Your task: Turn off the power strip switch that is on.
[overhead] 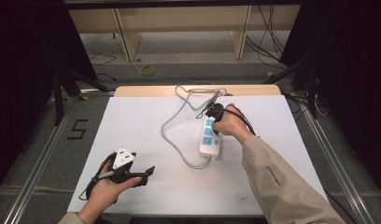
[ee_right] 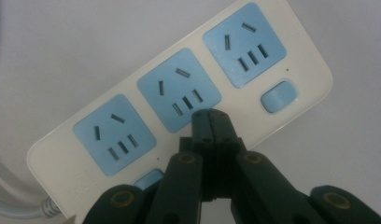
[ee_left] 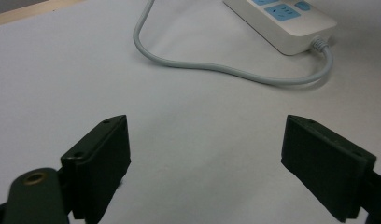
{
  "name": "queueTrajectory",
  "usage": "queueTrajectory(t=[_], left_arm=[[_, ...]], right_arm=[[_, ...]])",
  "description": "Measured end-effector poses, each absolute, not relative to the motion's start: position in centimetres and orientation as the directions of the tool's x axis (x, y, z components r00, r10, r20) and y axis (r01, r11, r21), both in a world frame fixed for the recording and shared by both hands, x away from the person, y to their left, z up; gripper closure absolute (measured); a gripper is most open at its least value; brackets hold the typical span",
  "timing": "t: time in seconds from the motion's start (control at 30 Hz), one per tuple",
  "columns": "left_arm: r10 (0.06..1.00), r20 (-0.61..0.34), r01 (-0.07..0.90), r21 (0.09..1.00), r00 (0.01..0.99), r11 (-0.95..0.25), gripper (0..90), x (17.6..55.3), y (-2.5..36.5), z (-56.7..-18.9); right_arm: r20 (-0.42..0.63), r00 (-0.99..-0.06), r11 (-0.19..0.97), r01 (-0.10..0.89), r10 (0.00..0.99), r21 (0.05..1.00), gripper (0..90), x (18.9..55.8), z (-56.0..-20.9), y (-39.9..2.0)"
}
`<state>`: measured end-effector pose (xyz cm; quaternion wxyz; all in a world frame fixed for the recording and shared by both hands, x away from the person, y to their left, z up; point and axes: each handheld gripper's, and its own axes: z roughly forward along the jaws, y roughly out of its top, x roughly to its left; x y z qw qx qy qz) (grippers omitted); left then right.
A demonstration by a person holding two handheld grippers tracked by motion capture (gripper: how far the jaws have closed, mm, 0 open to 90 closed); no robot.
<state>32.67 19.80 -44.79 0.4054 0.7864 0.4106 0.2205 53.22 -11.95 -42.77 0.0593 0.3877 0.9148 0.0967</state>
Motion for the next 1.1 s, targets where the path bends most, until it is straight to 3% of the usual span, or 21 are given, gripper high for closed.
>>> queueTrajectory(t=[1.1], left_arm=[[0.825,0.014,0.467,0.818,0.566,-0.334,15.2,32.67,19.81,-44.79]], right_arm=[[-0.036,-0.697,0.683,0.69,0.716,0.238,90.0,53.2,-42.8,-12.09]])
